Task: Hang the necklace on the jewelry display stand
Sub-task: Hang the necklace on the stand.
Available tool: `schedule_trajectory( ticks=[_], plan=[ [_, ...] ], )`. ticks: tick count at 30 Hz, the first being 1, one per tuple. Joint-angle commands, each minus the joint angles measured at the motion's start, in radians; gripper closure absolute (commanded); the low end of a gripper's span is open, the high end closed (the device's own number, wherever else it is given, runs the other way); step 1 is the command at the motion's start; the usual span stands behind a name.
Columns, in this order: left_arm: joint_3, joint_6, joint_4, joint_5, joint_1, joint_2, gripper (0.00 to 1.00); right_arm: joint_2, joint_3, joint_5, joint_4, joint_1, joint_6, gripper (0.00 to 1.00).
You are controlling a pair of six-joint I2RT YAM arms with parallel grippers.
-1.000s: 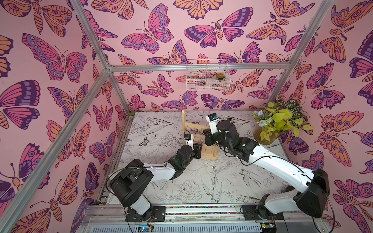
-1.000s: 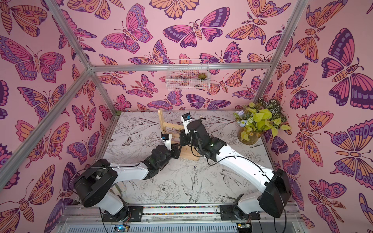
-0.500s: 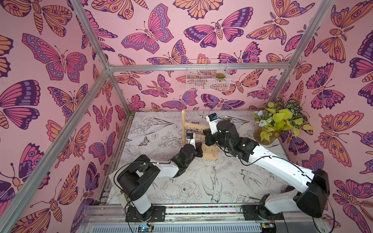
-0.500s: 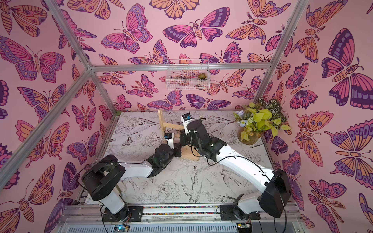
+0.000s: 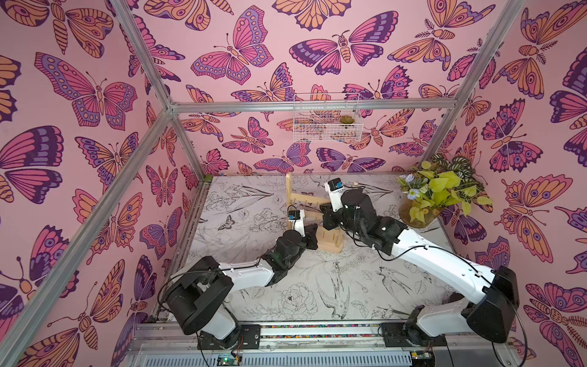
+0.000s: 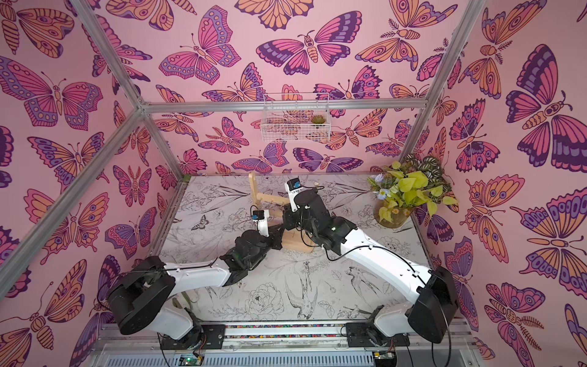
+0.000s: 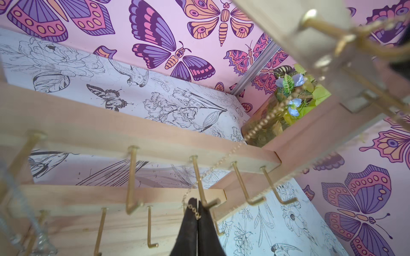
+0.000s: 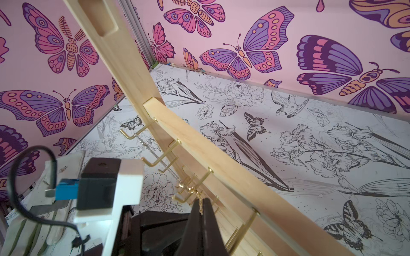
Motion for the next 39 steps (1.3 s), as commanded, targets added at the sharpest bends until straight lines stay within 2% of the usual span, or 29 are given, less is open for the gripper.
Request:
schedule_trajectory(
  ticks=[1, 12, 17, 26, 29, 39],
  plan=[
    [-0.018, -0.02, -0.095, -0.052, -0.008, -0.04, 1.0, -0.007, -0.013, 0.029, -0.066, 0.005, -0.012, 0.96],
    [-0.024, -0.037, -0.179, -0.146, -0.01, -0.031, 1.0, 0.014, 0.009, -0.021, -0.105, 0.005, -0.019, 0.96],
    [0.002, -0.029, -0.158, -0.13, -0.002, 0.009, 1.0, 0.029, 0.001, -0.018, -0.094, 0.006, -0.006, 0.96],
    [-0.012, -0.072, -0.185, -0.04, -0.014, -0.051, 1.0, 0.015, -0.008, -0.005, -0.095, 0.005, -0.007, 0.96],
    [-0.013, -0.092, -0.218, -0.076, -0.023, -0.05, 1.0, 0.024, -0.008, -0.002, -0.095, 0.005, -0.006, 0.94],
    [0.032, -0.035, -0.204, -0.156, -0.017, 0.028, 1.0, 0.034, -0.014, 0.004, -0.083, 0.005, -0.005, 0.94]
  ],
)
